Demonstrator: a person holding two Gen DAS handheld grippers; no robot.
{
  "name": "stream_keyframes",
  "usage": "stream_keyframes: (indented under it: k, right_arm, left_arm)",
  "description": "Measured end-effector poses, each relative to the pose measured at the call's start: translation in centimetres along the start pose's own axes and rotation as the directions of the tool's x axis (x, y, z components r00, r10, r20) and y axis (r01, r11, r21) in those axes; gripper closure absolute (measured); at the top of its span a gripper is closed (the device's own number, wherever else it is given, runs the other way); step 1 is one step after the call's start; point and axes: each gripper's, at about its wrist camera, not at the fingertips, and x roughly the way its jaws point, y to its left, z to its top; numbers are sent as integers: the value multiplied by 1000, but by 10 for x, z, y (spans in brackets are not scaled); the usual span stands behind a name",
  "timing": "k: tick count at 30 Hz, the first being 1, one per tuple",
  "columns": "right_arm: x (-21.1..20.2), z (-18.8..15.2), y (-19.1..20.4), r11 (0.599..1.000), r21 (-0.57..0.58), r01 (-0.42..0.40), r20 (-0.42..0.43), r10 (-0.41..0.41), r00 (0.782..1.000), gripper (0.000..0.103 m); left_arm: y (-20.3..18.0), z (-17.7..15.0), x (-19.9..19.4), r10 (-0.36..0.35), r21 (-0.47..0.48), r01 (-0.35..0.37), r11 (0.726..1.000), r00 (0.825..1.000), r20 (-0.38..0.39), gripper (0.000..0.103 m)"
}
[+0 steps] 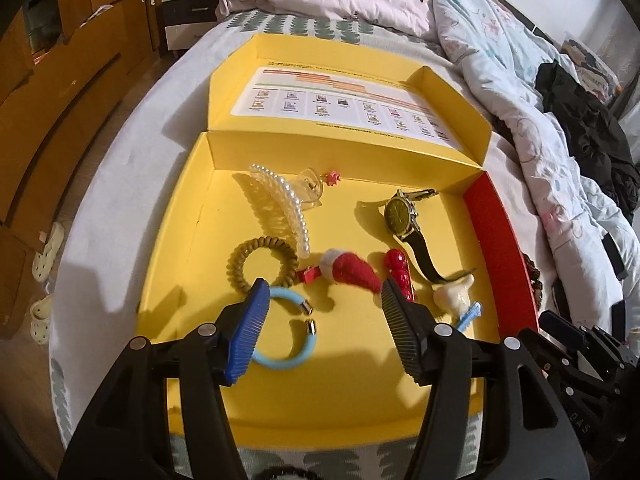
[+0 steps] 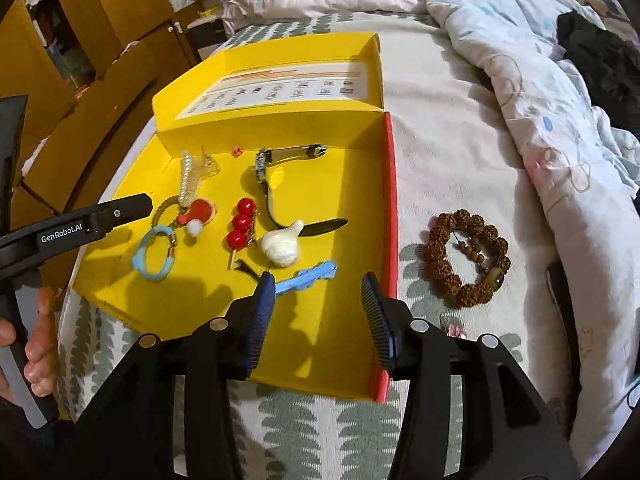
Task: Organize jewelry
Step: 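Withdraw both tools, left toward the black bead bracelet, right toward the brown bead bracelet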
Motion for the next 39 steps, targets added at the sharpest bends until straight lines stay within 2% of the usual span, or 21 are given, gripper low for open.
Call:
stream_keyframes:
  k: [6, 10, 16, 19, 24, 31, 37, 39]
  right_arm:
    - [-20, -20, 6, 1000, -27, -15, 3, 15, 1000, 54]
    - [-30, -30, -6, 1000, -4, -3, 16, 3, 1000, 46]
    - [-45, -41, -60, 993, 118, 12, 34, -16, 999, 45]
    - [-47, -42, -83, 985, 169, 44, 40, -51, 998, 45]
    - [-33, -40, -102, 978, 201, 56, 23, -62, 998, 45]
    - [-1, -20, -104, 986, 152, 74, -18, -73, 997, 45]
    - [27, 2, -103, 991, 132, 6, -54, 1, 999, 45]
    - [35, 7, -98, 993, 116, 5, -69, 3, 998, 45]
  left_arm:
    - [12, -27, -19, -18, -16, 18, 1000, 1000, -6, 43]
    - [19, -51, -30, -12, -1, 12, 1000, 1000, -11, 38]
    - [29, -94, -33, 0, 14, 0, 1000, 999, -40, 38]
    - [34, -109, -29, 19, 22, -18, 1000, 998, -55, 38]
    - [41, -126, -24, 42, 14, -42, 999, 997, -70, 38]
    - [38, -141, -14, 47, 39, -42, 998, 993, -112, 38]
    - [33, -145, -6, 70, 58, -63, 996, 989, -133, 38]
    - [33, -146, -3, 73, 61, -65, 996, 987, -141, 38]
